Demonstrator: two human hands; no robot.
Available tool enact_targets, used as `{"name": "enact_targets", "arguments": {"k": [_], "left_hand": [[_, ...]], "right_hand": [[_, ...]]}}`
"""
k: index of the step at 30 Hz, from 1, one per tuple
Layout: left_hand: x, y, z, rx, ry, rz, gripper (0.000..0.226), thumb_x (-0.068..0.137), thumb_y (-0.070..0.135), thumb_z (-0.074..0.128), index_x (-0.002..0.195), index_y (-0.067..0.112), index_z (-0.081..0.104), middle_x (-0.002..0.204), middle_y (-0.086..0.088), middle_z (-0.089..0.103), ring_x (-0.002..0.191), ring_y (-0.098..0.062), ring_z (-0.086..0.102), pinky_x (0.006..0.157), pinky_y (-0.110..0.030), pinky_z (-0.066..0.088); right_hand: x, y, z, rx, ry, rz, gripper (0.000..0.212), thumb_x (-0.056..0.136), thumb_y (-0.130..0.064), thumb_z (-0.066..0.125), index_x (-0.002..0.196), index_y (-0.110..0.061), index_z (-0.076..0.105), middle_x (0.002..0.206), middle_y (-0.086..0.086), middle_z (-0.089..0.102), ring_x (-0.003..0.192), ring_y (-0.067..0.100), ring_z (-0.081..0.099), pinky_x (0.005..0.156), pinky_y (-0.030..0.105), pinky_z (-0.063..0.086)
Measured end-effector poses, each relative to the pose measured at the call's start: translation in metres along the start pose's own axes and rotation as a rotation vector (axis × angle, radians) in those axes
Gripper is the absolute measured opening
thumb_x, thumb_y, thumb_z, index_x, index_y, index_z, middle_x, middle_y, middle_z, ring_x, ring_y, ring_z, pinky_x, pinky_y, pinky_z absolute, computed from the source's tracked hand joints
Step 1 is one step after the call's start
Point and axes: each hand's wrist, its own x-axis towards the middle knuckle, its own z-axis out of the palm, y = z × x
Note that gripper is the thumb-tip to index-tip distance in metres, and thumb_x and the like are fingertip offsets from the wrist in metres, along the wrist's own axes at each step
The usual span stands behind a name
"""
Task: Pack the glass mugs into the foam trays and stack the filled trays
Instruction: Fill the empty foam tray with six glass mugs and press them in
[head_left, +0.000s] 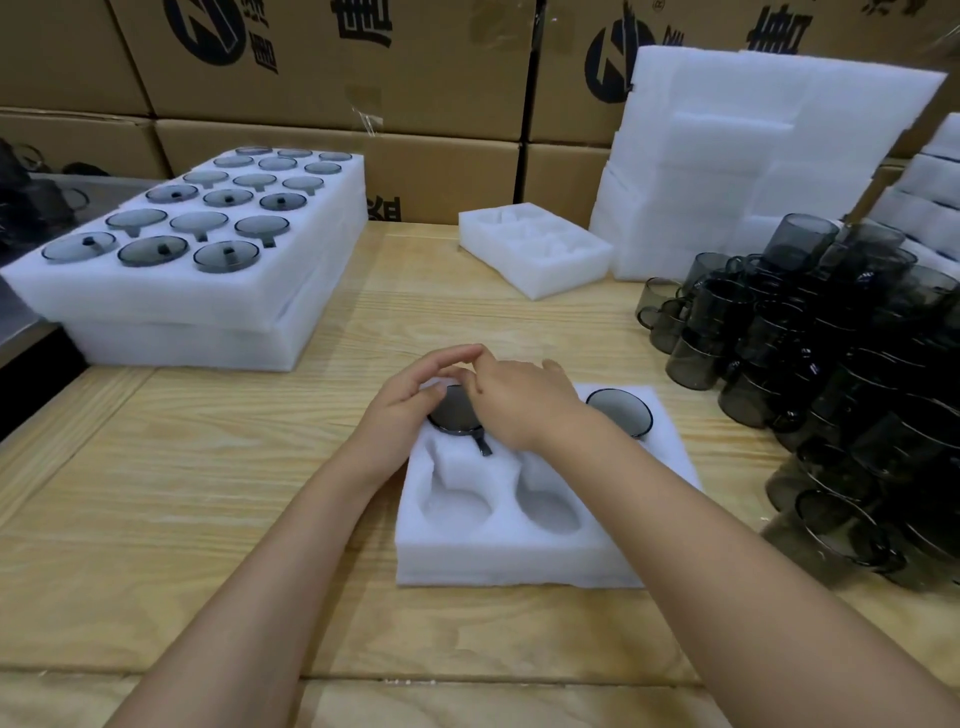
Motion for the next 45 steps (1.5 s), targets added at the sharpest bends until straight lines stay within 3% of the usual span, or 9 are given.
{"name": "enact_targets", "arguments": {"k": [8,15,21,27,33,37,41,43,45], "left_hand": [[0.0,-0.006,-0.003,-0.017,0.09,-0.108,0.036,0.096,0.006,0.047,0.121,0.028,0.06,0.113,-0.001,0.066,0.106,-0.02,0.061,0.091,-0.032,0.048],[0.001,-0.005,-0.001,-0.088,0.134,-0.176,0.041,0.076,0.025,0.056,0.117,0.027,0.062,0.097,-0.004,0.069,0.09,-0.02,0.065,0.079,-0.034,0.05],[0.0,-0.004,0.001,-0.122,0.144,-0.186,0.039,0.075,0.024,0.056,0.113,0.024,0.063,0.102,-0.01,0.063,0.093,-0.025,0.061,0.084,-0.04,0.046],[0.0,-0.002,0.002,-0.124,0.156,-0.187,0.039,0.074,0.023,0.055,0.112,0.022,0.063,0.107,-0.013,0.06,0.095,-0.027,0.059,0.086,-0.041,0.045],[0.0,-0.002,0.002,-0.121,0.137,-0.198,0.037,0.075,0.023,0.055,0.112,0.024,0.064,0.098,-0.01,0.064,0.089,-0.025,0.061,0.082,-0.038,0.046],[0.0,-0.003,0.0,-0.107,0.129,-0.193,0.035,0.079,0.02,0.056,0.114,0.022,0.063,0.093,-0.009,0.065,0.085,-0.023,0.062,0.076,-0.034,0.049],[0.0,-0.004,0.0,-0.101,0.137,-0.18,0.03,0.095,0.005,0.047,0.116,0.02,0.062,0.086,-0.005,0.065,0.08,-0.019,0.063,0.071,-0.03,0.049],[0.0,-0.004,0.001,-0.103,0.142,-0.183,0.031,0.095,0.004,0.045,0.116,0.02,0.062,0.084,-0.004,0.065,0.079,-0.019,0.063,0.071,-0.03,0.049],[0.0,-0.004,0.001,-0.106,0.144,-0.186,0.031,0.095,0.004,0.045,0.116,0.02,0.062,0.084,-0.004,0.065,0.081,-0.021,0.063,0.073,-0.032,0.049]], "right_hand": [[-0.033,-0.001,-0.009,0.014,0.162,0.108,0.046,0.102,-0.042,0.02,0.138,-0.017,0.033,0.13,0.007,0.051,0.12,0.029,0.045,0.101,0.044,0.03],[-0.148,0.062,-0.012,0.011,0.82,0.432,0.038,0.093,-0.035,0.043,0.105,-0.004,0.063,0.093,0.022,0.06,0.081,0.043,0.054,0.068,0.047,0.047],[-0.196,0.092,0.037,-0.009,0.683,0.706,0.06,0.078,-0.044,0.042,0.1,0.008,0.062,0.089,0.03,0.049,0.082,0.05,0.047,0.068,0.057,0.045],[-0.195,0.088,0.056,-0.061,0.765,0.573,0.057,0.081,-0.038,0.041,0.096,0.011,0.065,0.087,0.031,0.051,0.079,0.049,0.046,0.065,0.051,0.042],[-0.185,0.085,0.063,0.027,0.857,0.459,0.044,0.082,-0.032,0.046,0.075,0.006,0.067,0.11,0.032,0.055,0.101,0.054,0.049,0.079,0.045,0.039],[-0.182,0.091,0.065,0.167,0.812,0.513,0.02,0.074,-0.016,0.075,0.072,0.002,0.067,0.122,0.029,0.053,0.099,0.051,0.049,0.083,0.051,0.042],[-0.184,0.096,0.064,0.175,0.81,0.522,0.041,0.075,-0.039,0.056,0.067,-0.002,0.068,0.112,0.025,0.062,0.088,0.048,0.053,0.082,0.037,0.031],[-0.185,0.098,0.06,0.24,0.786,0.511,0.024,0.073,-0.026,0.074,0.076,-0.003,0.068,0.115,0.02,0.062,0.097,0.046,0.055,0.086,0.034,0.028],[-0.187,0.101,0.061,0.322,0.726,0.499,0.035,0.064,0.0,0.082,0.095,-0.003,0.064,0.12,0.016,0.059,0.108,0.038,0.053,0.092,0.035,0.027]]}}
